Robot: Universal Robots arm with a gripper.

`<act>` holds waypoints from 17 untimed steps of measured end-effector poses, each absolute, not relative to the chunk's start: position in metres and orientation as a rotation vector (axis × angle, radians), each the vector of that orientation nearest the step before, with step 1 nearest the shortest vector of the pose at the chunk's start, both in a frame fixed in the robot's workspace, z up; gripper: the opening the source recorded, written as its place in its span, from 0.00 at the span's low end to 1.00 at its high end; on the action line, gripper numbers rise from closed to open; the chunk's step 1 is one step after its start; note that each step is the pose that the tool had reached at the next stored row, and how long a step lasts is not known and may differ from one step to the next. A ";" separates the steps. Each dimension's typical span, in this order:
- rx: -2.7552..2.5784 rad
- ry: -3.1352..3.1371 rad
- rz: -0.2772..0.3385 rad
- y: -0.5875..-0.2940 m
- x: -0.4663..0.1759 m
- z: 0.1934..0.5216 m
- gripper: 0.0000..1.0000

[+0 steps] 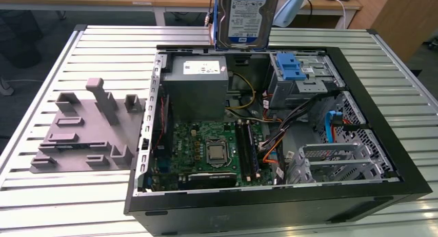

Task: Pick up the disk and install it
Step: 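Pick up the disk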

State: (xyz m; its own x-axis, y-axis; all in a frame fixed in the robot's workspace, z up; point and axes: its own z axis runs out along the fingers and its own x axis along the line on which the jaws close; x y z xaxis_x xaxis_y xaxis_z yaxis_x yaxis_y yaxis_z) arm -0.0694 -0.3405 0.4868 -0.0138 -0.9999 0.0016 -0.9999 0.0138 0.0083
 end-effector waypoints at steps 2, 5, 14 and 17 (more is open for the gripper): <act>2.201 -2.232 -0.008 -0.341 -0.069 0.487 0.36; 2.201 -2.232 -0.007 -0.342 -0.069 0.487 0.36; 2.201 -2.232 -0.007 -0.344 -0.069 0.487 0.36; 2.201 -2.232 -0.007 -0.345 -0.069 0.487 0.36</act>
State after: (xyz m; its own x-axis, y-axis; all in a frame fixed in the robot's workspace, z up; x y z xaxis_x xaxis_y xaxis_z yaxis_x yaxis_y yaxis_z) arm -0.0694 -0.3448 0.4867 -0.0139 -0.9999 0.0017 -0.9999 0.0139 0.0083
